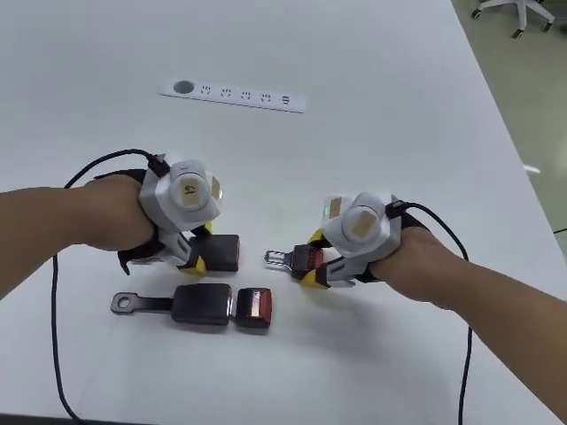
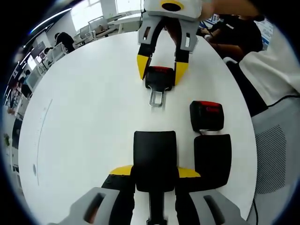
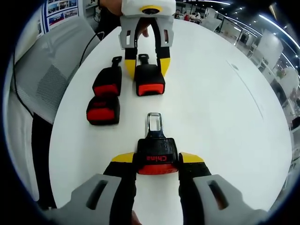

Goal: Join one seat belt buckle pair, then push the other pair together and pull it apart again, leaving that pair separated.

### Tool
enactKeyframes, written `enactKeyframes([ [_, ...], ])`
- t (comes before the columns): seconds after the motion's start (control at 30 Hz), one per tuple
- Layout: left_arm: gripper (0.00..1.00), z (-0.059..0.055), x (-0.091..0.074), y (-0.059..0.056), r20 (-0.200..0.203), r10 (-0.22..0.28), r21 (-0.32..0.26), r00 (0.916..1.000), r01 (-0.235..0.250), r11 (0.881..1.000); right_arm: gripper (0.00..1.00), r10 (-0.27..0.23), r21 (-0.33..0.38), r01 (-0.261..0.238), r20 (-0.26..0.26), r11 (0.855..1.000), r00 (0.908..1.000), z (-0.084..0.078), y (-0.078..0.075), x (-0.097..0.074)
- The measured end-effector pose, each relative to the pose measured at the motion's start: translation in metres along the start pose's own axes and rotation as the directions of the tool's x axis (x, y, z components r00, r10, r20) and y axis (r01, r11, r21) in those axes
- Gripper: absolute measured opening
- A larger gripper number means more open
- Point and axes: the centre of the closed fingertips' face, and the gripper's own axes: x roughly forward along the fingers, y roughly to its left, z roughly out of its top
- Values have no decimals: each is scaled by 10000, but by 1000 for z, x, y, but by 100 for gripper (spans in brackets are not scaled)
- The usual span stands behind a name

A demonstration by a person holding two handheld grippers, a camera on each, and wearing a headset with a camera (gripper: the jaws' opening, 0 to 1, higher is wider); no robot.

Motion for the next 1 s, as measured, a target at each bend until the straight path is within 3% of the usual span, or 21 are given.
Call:
enactKeyframes([
  [0.23,32,-1,1,1,-150,6,47,9999,-5,10000,33,-94,266,101,-257,9996,9996,-27,-1,-16],
  [0.53,32,-2,3,2,-53,21,48,10000,-21,10000,33,-28,416,55,-647,9991,9979,-55,-5,-29],
  [1.0,33,0,2,1,-70,37,-67,10000,-38,10000,34,109,478,-55,-1135,9988,9935,-54,-1,-33],
])
